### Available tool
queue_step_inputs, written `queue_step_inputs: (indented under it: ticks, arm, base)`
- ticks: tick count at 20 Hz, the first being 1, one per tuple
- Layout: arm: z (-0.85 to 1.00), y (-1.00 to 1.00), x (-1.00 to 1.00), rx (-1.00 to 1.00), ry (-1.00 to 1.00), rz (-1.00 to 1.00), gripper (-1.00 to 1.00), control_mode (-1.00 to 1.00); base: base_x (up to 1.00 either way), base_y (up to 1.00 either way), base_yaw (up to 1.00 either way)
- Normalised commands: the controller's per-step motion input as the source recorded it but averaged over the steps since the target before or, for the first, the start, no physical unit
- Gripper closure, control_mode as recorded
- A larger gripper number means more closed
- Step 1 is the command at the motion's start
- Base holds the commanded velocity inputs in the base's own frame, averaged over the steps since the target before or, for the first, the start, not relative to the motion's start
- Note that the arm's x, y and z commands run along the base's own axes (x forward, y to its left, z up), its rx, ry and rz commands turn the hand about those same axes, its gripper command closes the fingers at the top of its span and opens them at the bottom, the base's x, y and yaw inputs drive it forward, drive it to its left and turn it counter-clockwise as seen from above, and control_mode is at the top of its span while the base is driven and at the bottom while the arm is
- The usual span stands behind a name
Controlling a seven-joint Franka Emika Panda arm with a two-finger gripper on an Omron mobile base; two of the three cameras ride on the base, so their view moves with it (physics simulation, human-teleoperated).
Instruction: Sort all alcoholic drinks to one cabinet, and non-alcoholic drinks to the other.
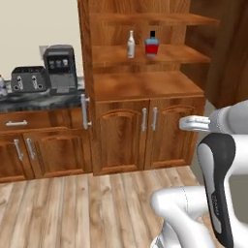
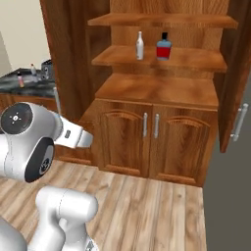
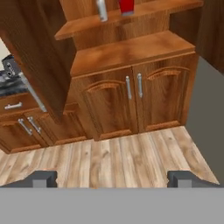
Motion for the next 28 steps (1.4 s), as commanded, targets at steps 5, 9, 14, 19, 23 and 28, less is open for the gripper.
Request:
queue_step_inputs:
  ticks: [5,9,14,19,23,28]
  arm:
    - [0.0,0.0,0.0,0.0,0.0,0.0,-1.0,1.0]
    - [0.0,0.0,0.0,0.0,0.0,0.0,-1.0,1.0]
    - [0.0,0.0,0.0,0.0,0.0,0.0,-1.0,1.0]
    - [0.0,0.0,0.0,0.0,0.0,0.0,-1.0,1.0]
    - [0.0,0.0,0.0,0.0,0.0,0.0,-1.0,1.0]
    - [0.0,0.0,0.0,0.0,0.0,0.0,-1.0,1.0]
  base:
    - [-0.45,0.93,0.0]
    - [0.01,1.0,0.0]
    - [0.23,1.0,0.0]
    - [0.62,1.0,0.0]
    - [0.91,0.86,0.0]
    - [1.0,0.6,0.0]
